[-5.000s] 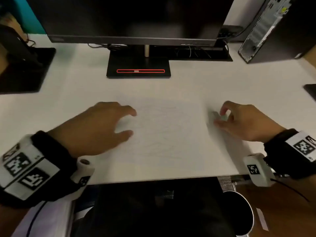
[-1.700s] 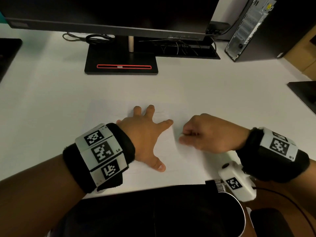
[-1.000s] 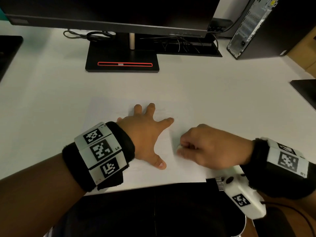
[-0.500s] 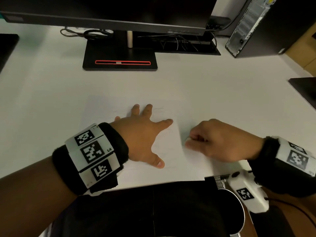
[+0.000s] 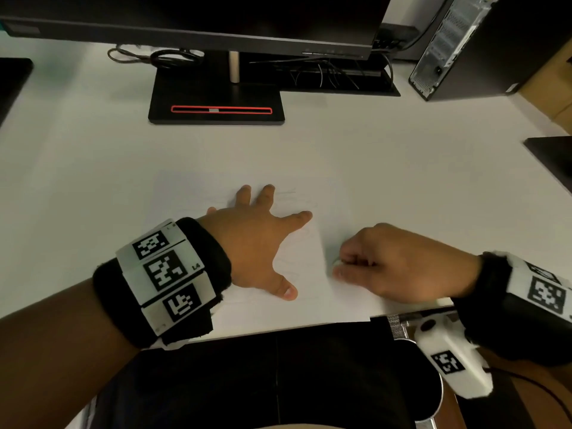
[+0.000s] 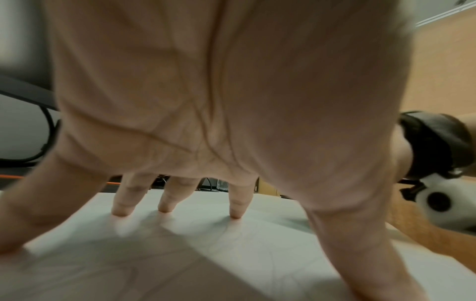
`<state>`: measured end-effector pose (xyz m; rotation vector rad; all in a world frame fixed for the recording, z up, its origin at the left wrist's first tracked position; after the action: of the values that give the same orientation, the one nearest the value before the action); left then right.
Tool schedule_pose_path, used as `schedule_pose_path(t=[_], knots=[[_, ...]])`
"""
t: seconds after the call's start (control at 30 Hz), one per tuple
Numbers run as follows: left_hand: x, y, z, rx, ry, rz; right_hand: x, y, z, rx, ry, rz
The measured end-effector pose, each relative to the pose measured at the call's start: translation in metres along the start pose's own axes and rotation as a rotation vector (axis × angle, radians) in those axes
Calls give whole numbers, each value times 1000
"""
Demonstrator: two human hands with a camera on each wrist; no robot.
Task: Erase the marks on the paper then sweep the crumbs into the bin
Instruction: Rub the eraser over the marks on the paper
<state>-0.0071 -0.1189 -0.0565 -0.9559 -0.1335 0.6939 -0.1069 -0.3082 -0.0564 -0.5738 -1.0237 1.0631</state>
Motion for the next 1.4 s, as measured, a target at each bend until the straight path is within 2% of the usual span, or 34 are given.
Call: schedule_pose_path(t=[0.07, 0.23, 0.37, 0.43, 0.53, 0.6, 0.73, 0.87, 1.0, 1.13, 1.27, 1.33, 1.4], knots=[[0, 0, 0, -4, -3, -2, 0, -2, -2, -41, 9, 16], [3, 0, -2, -7, -13, 7, 19, 10, 2, 55, -82, 52], [5, -3, -4, -24, -27, 19, -4, -14, -18, -76, 27, 21], [9, -5, -2, 18, -12, 41, -3, -13, -20, -100, 22, 46], [14, -4, 4, 66, 14, 42, 10, 1, -13, -28, -56, 91], [15, -4, 6, 63, 27, 43, 9, 2, -13, 27, -50, 71], [15, -2, 6, 53, 30, 53, 2, -6, -17, -58, -6, 37], [16, -2, 7, 54, 28, 51, 15, 5, -11, 12, -58, 75], [16, -2, 6, 56, 25, 49, 5, -6, -18, -70, 24, 35], [14, -3, 6, 61, 22, 43, 22, 7, -12, 6, -55, 77], [15, -2, 5, 65, 22, 26, 8, -10, -24, -65, 43, 45], [15, -2, 5, 62, 20, 33, 13, -6, -22, -69, 14, 80], [15, -3, 5, 63, 20, 38, 25, 5, -16, -2, -49, 120]])
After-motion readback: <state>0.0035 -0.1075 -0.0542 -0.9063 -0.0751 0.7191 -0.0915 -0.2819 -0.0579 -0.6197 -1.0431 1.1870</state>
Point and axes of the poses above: each hand's wrist, its own z-axis away from the middle knuckle, its own y-axis out of the palm, x = y × z, the point moved 2 cm from there along -z, towards the middle knuckle, and after that the axes turned 8 degrees about y, right-handed, at the moved point
